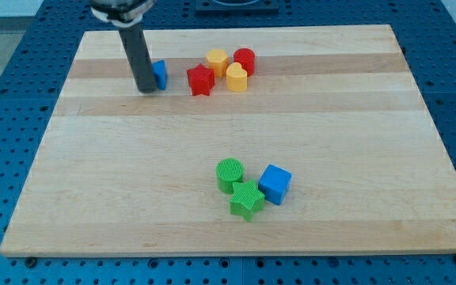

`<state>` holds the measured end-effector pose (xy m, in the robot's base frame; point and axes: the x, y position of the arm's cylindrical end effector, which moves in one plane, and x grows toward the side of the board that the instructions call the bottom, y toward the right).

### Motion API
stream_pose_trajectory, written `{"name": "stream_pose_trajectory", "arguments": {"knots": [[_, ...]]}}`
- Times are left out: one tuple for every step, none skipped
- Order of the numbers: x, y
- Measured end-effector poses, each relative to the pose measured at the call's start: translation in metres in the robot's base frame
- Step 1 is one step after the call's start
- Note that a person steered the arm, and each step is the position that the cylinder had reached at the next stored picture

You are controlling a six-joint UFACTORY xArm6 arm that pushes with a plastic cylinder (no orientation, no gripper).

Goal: Move blue triangle closer to the red star

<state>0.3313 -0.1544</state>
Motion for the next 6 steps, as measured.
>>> {"name": "stream_pose_trajectory", "arguments": {"knots": [[-0.010,-0.008],[-0.023,-0.041],[-0.030,-0.010],[-0.030,0.006],[-0.030,0.006],[-0.030,0.021]]}}
